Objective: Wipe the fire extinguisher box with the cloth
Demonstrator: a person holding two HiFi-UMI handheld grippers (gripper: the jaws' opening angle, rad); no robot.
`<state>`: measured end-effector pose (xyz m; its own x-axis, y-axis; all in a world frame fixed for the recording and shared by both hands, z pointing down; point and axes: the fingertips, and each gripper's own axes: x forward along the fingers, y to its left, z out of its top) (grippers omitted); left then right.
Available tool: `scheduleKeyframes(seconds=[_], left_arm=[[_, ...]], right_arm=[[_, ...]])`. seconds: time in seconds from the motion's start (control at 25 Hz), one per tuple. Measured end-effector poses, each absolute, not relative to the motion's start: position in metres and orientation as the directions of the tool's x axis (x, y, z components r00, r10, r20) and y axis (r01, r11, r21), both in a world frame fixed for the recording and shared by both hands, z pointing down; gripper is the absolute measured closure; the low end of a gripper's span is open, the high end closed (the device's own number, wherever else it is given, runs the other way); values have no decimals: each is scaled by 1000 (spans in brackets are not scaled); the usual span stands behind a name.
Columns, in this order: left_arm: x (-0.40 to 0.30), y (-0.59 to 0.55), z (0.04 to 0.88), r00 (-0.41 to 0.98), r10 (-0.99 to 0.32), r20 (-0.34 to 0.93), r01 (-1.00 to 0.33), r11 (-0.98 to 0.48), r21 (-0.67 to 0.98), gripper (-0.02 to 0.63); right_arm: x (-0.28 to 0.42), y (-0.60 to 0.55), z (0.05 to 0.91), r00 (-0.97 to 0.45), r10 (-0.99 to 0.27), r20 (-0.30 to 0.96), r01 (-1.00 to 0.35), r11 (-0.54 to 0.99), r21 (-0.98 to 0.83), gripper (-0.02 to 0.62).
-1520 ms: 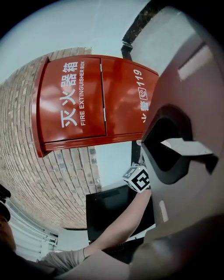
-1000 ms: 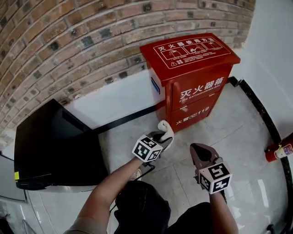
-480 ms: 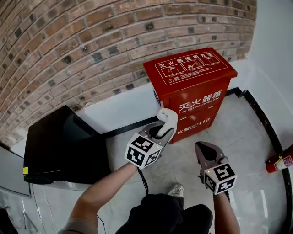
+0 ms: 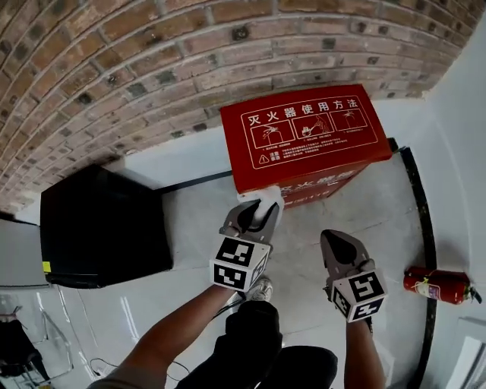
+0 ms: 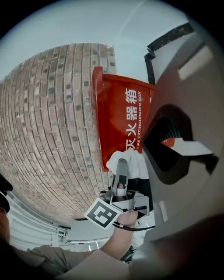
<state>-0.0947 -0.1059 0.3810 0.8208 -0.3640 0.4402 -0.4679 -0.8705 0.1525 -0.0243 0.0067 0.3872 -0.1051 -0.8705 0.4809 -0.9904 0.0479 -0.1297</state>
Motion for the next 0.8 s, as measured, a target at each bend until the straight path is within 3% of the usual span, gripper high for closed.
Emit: scheduleKeyframes(seconds=[0.24, 0.8], left_arm=[[-39, -89, 383, 794, -403, 456, -513, -846, 147, 517], [172, -37, 399, 792, -407, 455, -471, -882, 30, 517]], right_arm=[[35, 26, 384, -151, -844, 515, -987, 100, -126, 571], [171, 93, 407, -236, -871, 432, -971, 189, -150, 571]])
